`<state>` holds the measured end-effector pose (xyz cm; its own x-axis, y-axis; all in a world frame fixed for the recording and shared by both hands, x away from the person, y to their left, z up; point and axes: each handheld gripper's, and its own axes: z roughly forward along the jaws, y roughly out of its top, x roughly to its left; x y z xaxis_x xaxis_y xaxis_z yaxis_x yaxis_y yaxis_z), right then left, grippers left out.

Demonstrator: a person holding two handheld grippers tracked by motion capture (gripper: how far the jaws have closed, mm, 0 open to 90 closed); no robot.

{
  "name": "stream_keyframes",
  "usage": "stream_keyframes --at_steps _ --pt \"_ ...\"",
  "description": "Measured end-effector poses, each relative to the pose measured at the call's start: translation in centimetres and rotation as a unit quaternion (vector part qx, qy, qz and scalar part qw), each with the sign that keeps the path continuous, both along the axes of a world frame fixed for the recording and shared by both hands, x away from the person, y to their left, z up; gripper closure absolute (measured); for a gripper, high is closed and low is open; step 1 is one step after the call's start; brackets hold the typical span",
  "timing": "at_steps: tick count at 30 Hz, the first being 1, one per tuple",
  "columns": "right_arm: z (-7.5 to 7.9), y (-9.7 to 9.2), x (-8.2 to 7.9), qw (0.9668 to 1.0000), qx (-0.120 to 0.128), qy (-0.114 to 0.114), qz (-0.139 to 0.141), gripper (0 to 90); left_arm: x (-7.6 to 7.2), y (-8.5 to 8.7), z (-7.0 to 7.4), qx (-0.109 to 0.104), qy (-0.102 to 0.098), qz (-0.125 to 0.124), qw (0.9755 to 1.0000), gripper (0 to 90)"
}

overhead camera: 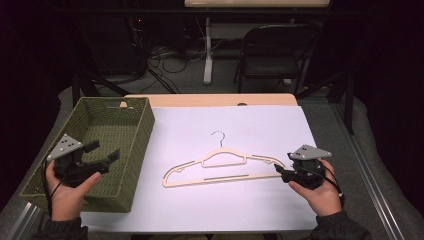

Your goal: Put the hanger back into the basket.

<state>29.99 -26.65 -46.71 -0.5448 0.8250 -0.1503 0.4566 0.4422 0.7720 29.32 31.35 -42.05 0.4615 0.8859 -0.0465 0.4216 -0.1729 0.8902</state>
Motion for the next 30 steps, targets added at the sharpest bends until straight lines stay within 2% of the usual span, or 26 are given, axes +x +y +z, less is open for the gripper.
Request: stream_keyframes --at_steps 3,6,10,12,14,16,18,21,24,27,29,30 --pt "0.6 0.3 0.3 1.0000 -0.004 0.006 0.006 40.1 0.6 -0.2 0.9 -0.003 0.004 -0.006 1.0000 20.3" --pt "1.2 0.9 0.9 0.9999 -0.006 0.002 0.011 39.8 1.1 -0.5 1.4 -0.005 0.003 -0.014 0.9999 20.8" --pt "1.8 1.3 1.9 0.9996 -0.008 0.023 0.015 40.3 1.4 -1.0 1.7 -0.006 0.002 -0.021 0.9998 20.9" --pt "2.1 1.7 2.6 0.9987 -0.012 0.046 0.022 41.8 1.4 -1.0 1.7 -0.008 0.000 -0.021 0.9997 21.3" --pt "2.2 1.9 2.9 0.9985 -0.012 0.047 0.025 42.7 1.4 -1.0 1.5 -0.010 0.000 -0.022 0.9997 21.5" --pt "2.5 2.1 3.4 0.9977 -0.012 0.058 0.034 43.8 1.4 -1.1 1.4 -0.008 0.001 -0.024 0.9997 21.5" --pt "2.9 2.5 4.3 0.9954 -0.022 0.079 0.049 45.3 1.4 -1.0 1.3 -0.009 0.001 -0.023 0.9997 21.9" --pt "3.0 2.9 4.8 0.9941 -0.029 0.088 0.056 46.0 1.4 -1.0 1.3 -0.009 0.001 -0.025 0.9997 21.9" --pt "3.2 3.6 5.6 0.9904 -0.051 0.107 0.072 46.6 1.3 -1.0 1.3 -0.009 0.001 -0.027 0.9996 21.9" --pt "3.0 4.0 6.0 0.9894 -0.054 0.111 0.077 46.7 1.1 -1.1 1.4 -0.008 -0.003 -0.028 0.9996 21.9" --pt "3.1 4.3 6.3 0.9862 -0.065 0.126 0.085 47.0 1.0 -1.1 1.4 -0.009 -0.003 -0.028 0.9995 21.9" --pt "2.8 4.6 6.5 0.9855 -0.068 0.127 0.090 47.9 0.9 -1.1 1.4 -0.009 -0.004 -0.029 0.9995 22.0"
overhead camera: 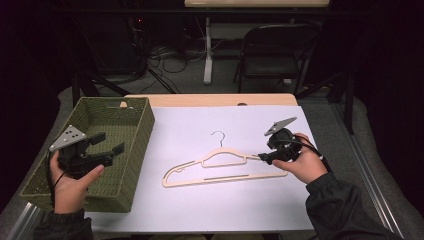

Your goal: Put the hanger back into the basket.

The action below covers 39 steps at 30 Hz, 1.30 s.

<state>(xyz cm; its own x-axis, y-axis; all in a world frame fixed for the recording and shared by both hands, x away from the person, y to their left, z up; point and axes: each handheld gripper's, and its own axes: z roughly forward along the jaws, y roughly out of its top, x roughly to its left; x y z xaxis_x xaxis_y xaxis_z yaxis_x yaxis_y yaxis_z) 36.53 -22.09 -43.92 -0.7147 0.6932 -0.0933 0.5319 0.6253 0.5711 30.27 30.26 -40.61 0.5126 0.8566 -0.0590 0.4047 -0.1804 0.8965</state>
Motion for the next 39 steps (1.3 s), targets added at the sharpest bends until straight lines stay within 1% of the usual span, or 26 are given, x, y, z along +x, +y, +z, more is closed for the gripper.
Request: stream_keyframes --at_steps 3,4,5,9,10,11,12,13,14,15,17,18,20,21,22,24,25,27,28,29,33,34,35,36,37,39 --pt "-0.1 0.3 0.1 0.9999 -0.007 0.009 0.001 48.1 -0.1 0.0 -0.1 0.001 0.001 -0.002 1.0000 22.3" --pt "-0.3 0.4 0.2 1.0000 -0.002 0.005 0.003 48.4 -0.1 0.0 -0.1 0.001 0.002 -0.002 1.0000 22.3" --pt "-0.3 0.5 0.3 0.9997 -0.013 0.020 0.008 49.0 -0.1 0.0 -0.1 0.001 0.003 -0.002 1.0000 22.4" --pt "-0.5 0.8 0.4 0.9991 -0.023 0.034 0.012 49.8 -0.1 0.0 -0.2 0.000 0.006 -0.002 1.0000 22.6" --pt "-0.3 0.9 0.4 0.9982 -0.036 0.047 0.009 49.8 -0.1 0.0 -0.3 0.000 0.005 -0.003 1.0000 22.6" --pt "-0.3 1.0 0.5 0.9978 -0.043 0.048 0.015 49.8 -0.1 0.0 -0.3 0.000 0.006 -0.003 1.0000 22.5" --pt "-0.5 1.1 0.5 0.9984 -0.035 0.041 0.015 50.0 -0.1 0.0 -0.3 0.000 0.007 -0.003 1.0000 22.5" --pt "-0.2 1.2 0.5 0.9970 -0.049 0.057 0.014 50.3 -0.1 0.1 -0.3 0.001 0.008 -0.003 1.0000 22.6" --pt "-0.6 1.3 0.6 0.9982 -0.040 0.042 0.015 50.3 -0.1 0.1 -0.3 0.001 0.008 -0.003 1.0000 22.5" --pt "-0.2 1.4 0.6 0.9961 -0.061 0.062 0.016 50.5 -0.1 0.1 -0.3 0.000 0.008 -0.002 1.0000 22.5" --pt "-0.4 1.5 0.8 0.9965 -0.056 0.059 0.019 50.6 -0.2 0.2 -0.3 -0.001 0.008 -0.002 1.0000 22.5" --pt "-0.1 1.6 0.8 0.9948 -0.068 0.074 0.015 50.7 -0.2 0.2 -0.3 -0.001 0.008 -0.002 1.0000 22.6" --pt "-0.3 1.8 1.0 0.9949 -0.067 0.073 0.017 51.1 -0.3 0.2 -0.3 -0.001 0.007 -0.002 1.0000 22.7" --pt "-0.5 1.9 1.0 0.9959 -0.065 0.062 0.013 51.1 -0.3 0.2 -0.3 -0.001 0.008 -0.002 1.0000 22.7" --pt "0.0 1.9 1.1 0.9921 -0.084 0.091 0.021 51.4 -0.3 0.2 -0.3 -0.001 0.008 -0.002 1.0000 22.7" --pt "0.2 2.1 1.3 0.9901 -0.092 0.103 0.025 51.9 -0.3 0.2 -0.3 -0.001 0.008 -0.003 1.0000 22.7" --pt "0.1 2.3 1.3 0.9910 -0.084 0.101 0.026 51.9 -0.3 0.2 -0.3 -0.001 0.008 -0.003 1.0000 22.7" --pt "0.0 2.5 1.4 0.9914 -0.087 0.094 0.029 52.2 -0.3 0.2 -0.3 0.000 0.009 -0.004 1.0000 23.0" --pt "0.3 2.7 1.5 0.9882 -0.102 0.109 0.032 52.2 -0.3 0.2 -0.3 0.000 0.010 -0.003 0.9999 23.2" --pt "0.4 2.8 1.5 0.9879 -0.107 0.108 0.032 52.2 -0.3 0.2 -0.3 0.000 0.010 -0.002 0.9999 23.3" --pt "0.4 3.3 1.7 0.9893 -0.100 0.099 0.040 53.2 -0.3 0.3 -0.4 -0.001 0.012 -0.002 0.9999 23.6" --pt "0.6 3.4 1.8 0.9871 -0.108 0.111 0.040 53.5 -0.3 0.3 -0.4 -0.001 0.012 -0.002 0.9999 23.6" --pt "0.4 3.5 1.8 0.9888 -0.101 0.101 0.043 53.6 -0.4 0.3 -0.4 -0.001 0.013 -0.002 0.9999 23.6" --pt "0.5 3.6 1.9 0.9872 -0.112 0.104 0.044 53.7 -0.4 0.3 -0.4 -0.001 0.013 -0.002 0.9999 23.7" --pt "0.4 3.8 1.9 0.9877 -0.110 0.101 0.046 54.0 -0.4 0.3 -0.4 -0.002 0.012 -0.002 0.9999 23.7" --pt "0.7 4.1 2.1 0.9857 -0.118 0.109 0.053 54.5 -0.4 0.3 -0.4 -0.003 0.012 -0.002 0.9999 23.7"
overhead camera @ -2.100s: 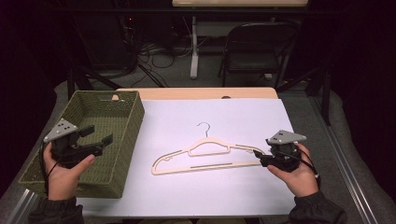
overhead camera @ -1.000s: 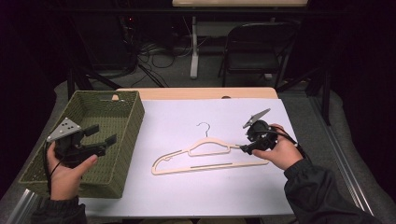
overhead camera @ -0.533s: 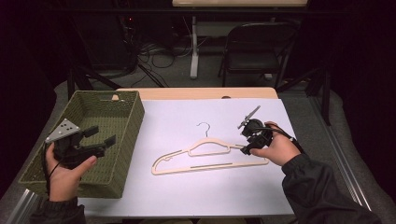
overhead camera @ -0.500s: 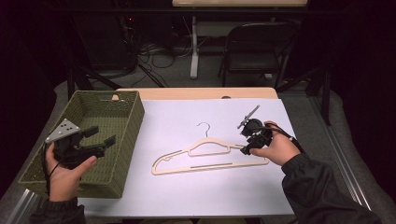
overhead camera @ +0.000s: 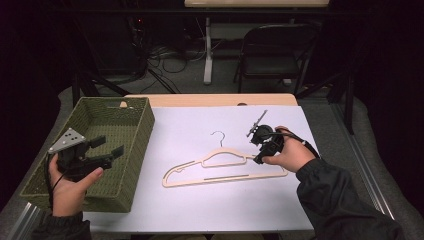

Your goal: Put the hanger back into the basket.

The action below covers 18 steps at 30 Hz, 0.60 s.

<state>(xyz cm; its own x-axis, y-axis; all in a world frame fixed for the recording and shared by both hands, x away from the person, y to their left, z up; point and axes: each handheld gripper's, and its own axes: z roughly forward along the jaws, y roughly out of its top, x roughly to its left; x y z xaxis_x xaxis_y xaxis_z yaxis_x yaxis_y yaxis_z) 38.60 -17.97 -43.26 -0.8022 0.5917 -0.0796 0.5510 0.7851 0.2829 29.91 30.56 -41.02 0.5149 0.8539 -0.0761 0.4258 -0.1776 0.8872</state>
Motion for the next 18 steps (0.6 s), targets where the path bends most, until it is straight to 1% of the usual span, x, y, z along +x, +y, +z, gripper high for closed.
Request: stream_keyframes --at_steps 1,2,3,4,5,6,7,10,13,15,16,17,18 --pt "-0.1 0.2 0.1 0.9999 0.005 -0.010 0.003 54.8 0.0 0.0 0.0 0.000 -0.001 0.000 1.0000 23.7" --pt "-0.1 0.4 0.2 0.9999 0.000 -0.009 0.007 55.4 0.0 0.0 0.0 -0.001 -0.001 0.000 1.0000 23.7" --pt "-0.1 0.6 0.3 0.9999 0.000 -0.008 0.010 55.5 0.0 0.0 0.0 -0.001 -0.001 0.000 1.0000 23.7" --pt "0.1 0.9 0.4 0.9999 -0.005 0.000 0.013 55.9 0.0 0.0 0.0 -0.001 -0.001 0.000 1.0000 23.7" --pt "-0.3 1.1 0.5 0.9997 0.017 -0.006 0.016 56.1 0.0 0.0 0.0 -0.001 -0.001 0.000 1.0000 23.7" --pt "-0.3 1.4 0.5 0.9998 0.006 -0.007 0.017 56.1 0.0 0.0 0.0 -0.001 0.000 0.000 1.0000 23.7" --pt "-0.3 1.9 0.7 0.9997 -0.009 0.001 0.022 56.2 0.0 0.0 0.0 -0.001 0.000 0.000 1.0000 23.7" --pt "-0.4 2.5 0.8 0.9996 -0.008 -0.004 0.027 56.2 -0.1 0.0 0.0 -0.001 0.001 0.000 1.0000 23.7" --pt "-0.2 3.3 0.9 0.9991 -0.016 -0.001 0.038 56.6 -0.1 0.1 0.0 -0.001 0.001 0.000 1.0000 23.7" --pt "-0.2 3.9 1.0 0.9989 -0.016 0.001 0.045 56.8 -0.1 0.1 0.0 -0.001 0.001 0.000 1.0000 23.7" --pt "-0.1 4.2 1.1 0.9987 -0.021 -0.001 0.046 56.7 -0.1 0.1 0.0 -0.001 0.001 0.000 1.0000 23.7" --pt "-0.2 4.8 1.3 0.9982 -0.023 -0.002 0.055 56.7 -0.1 0.1 0.0 -0.002 0.001 0.000 1.0000 23.7" --pt "-0.2 4.8 1.3 0.9982 -0.023 -0.002 0.055 56.7 -0.1 0.1 0.0 -0.002 0.001 -0.001 1.0000 23.7"
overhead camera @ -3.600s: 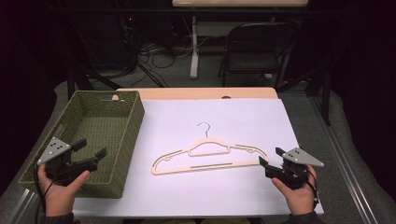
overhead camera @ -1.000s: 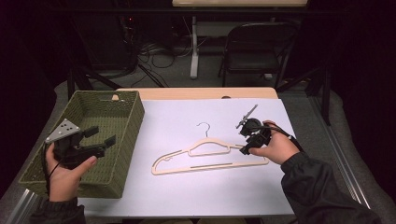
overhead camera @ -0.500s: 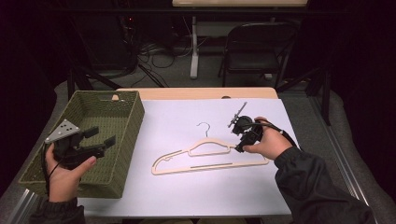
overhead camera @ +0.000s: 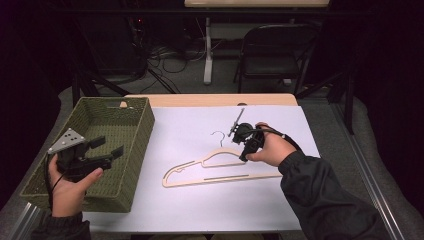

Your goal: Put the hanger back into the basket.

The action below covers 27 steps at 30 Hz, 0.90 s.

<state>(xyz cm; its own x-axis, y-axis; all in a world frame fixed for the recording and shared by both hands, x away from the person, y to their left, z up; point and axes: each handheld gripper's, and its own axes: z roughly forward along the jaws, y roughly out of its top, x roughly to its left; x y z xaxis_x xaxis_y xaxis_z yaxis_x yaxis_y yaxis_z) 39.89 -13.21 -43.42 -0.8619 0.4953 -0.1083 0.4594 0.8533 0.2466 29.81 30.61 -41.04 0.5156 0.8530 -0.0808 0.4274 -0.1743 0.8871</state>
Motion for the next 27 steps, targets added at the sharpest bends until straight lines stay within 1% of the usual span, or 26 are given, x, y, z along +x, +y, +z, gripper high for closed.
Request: stream_keyframes --at_steps 1,3,5,10,18,19,23,27 --pt "-0.1 0.3 0.1 1.0000 0.002 -0.001 0.002 56.7 0.0 0.0 0.0 0.000 0.000 0.000 1.0000 23.7" --pt "-0.2 0.9 0.3 0.9999 -0.006 0.005 0.009 56.8 0.0 0.1 0.1 0.000 -0.001 0.000 1.0000 23.7" --pt "-0.4 1.4 0.4 0.9999 -0.004 0.006 0.015 56.7 0.0 0.1 0.1 0.000 -0.001 0.000 1.0000 23.7" --pt "-0.9 2.8 0.9 0.9996 -0.009 0.010 0.026 56.7 0.0 0.1 0.0 -0.002 -0.001 0.001 1.0000 23.7" --pt "-1.3 4.7 1.2 0.9984 -0.017 0.015 0.051 56.7 -0.1 0.2 0.0 -0.003 0.001 0.001 1.0000 23.7" --pt "-1.5 5.0 1.3 0.9984 -0.016 0.019 0.050 56.7 -0.1 0.2 0.0 -0.003 0.001 0.000 1.0000 23.7" --pt "-1.9 5.4 1.6 0.9976 -0.024 0.029 0.058 56.3 -0.1 0.2 0.0 -0.003 -0.001 0.001 1.0000 23.7" --pt "-2.2 5.4 2.0 0.9970 -0.026 0.034 0.065 56.3 -0.1 0.2 -0.1 -0.003 0.001 0.000 1.0000 23.7"
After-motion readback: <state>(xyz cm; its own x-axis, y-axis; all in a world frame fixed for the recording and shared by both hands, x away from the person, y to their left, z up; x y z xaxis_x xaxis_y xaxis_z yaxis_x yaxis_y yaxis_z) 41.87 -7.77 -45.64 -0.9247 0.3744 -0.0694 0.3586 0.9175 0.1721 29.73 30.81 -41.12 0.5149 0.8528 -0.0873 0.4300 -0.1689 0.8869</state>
